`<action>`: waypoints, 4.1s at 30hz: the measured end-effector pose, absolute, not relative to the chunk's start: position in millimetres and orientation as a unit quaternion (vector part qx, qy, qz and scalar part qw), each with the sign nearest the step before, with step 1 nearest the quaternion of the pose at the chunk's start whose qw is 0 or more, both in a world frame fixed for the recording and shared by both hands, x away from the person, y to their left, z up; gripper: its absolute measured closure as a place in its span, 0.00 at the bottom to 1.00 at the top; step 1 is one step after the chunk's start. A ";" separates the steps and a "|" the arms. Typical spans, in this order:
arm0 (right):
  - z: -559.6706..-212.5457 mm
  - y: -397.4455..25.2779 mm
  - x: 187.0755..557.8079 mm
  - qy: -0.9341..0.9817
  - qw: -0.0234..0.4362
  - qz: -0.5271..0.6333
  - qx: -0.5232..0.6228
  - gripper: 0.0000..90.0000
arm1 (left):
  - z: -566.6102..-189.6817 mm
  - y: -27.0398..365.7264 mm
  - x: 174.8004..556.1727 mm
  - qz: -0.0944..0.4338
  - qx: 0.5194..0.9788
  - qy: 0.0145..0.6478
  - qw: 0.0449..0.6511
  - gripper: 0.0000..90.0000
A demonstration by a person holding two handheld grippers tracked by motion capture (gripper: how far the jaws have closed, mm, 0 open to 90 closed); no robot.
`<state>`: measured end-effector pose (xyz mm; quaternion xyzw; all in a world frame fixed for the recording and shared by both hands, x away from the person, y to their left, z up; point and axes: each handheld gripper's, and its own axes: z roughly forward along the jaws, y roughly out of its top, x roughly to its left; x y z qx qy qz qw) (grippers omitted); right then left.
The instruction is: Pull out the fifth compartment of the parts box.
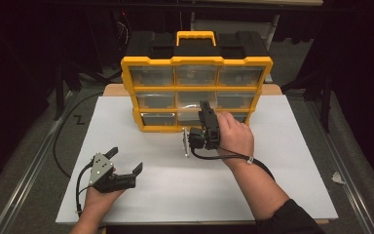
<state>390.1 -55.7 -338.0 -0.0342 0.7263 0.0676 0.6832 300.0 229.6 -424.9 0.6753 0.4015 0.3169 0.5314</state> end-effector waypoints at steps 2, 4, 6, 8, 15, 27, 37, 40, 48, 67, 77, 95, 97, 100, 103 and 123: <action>-335.0 -52.6 389.7 0.727 0.681 0.077 -0.043 0.47 | -424.8 229.5 299.8 0.317 0.676 0.401 0.531 0.01; -334.8 -51.4 389.5 0.728 0.679 0.084 -0.038 0.45 | -424.8 229.6 299.8 0.317 0.675 0.401 0.531 0.01; -331.1 -48.8 390.8 0.734 0.672 0.089 -0.038 0.43 | -424.8 229.7 299.8 0.317 0.675 0.401 0.532 0.01; -328.1 -46.6 393.0 0.743 0.663 0.089 -0.035 0.43 | -424.7 229.9 299.8 0.317 0.674 0.402 0.532 0.01; -324.2 -45.1 397.6 0.762 0.643 0.077 -0.028 0.60 | -424.9 229.7 300.0 0.316 0.675 0.401 0.532 0.01; -325.9 -46.2 393.2 0.745 0.663 0.070 -0.029 0.86 | -424.6 229.7 299.8 0.317 0.674 0.401 0.533 0.01; -328.5 -46.7 375.5 0.733 0.675 0.071 -0.044 0.87 | -424.8 229.3 299.8 0.317 0.676 0.401 0.531 0.01; -328.4 -48.4 368.5 0.734 0.674 0.070 -0.043 0.87 | -424.7 229.4 299.8 0.317 0.675 0.401 0.531 0.01; -329.6 -48.0 358.2 0.731 0.676 0.075 -0.045 0.87 | -424.7 229.6 299.8 0.318 0.675 0.401 0.532 0.01; -337.6 -49.2 348.2 0.728 0.678 0.083 -0.048 0.86 | -424.7 229.3 299.8 0.317 0.676 0.399 0.532 0.01; -338.0 -49.4 350.4 0.725 0.682 0.085 -0.046 0.86 | -424.8 228.5 299.7 0.317 0.676 0.398 0.533 0.01; -335.9 -62.0 338.1 0.739 0.665 0.102 -0.048 0.63 | -424.7 228.7 299.2 0.317 0.677 0.397 0.533 0.01; -339.5 -65.6 335.2 0.742 0.661 0.102 -0.049 0.59 | -424.6 228.8 299.1 0.318 0.677 0.398 0.532 0.01; -347.1 -69.6 331.5 0.747 0.654 0.103 -0.054 0.54 | -424.8 228.4 299.5 0.319 0.676 0.399 0.532 0.01; -358.0 -73.2 327.8 0.753 0.647 0.101 -0.059 0.51 | -425.0 228.1 299.3 0.319 0.678 0.397 0.530 0.01; -430.3 -118.4 314.4 0.799 0.594 0.081 -0.049 0.38 | -425.4 228.5 299.3 0.319 0.678 0.397 0.530 0.01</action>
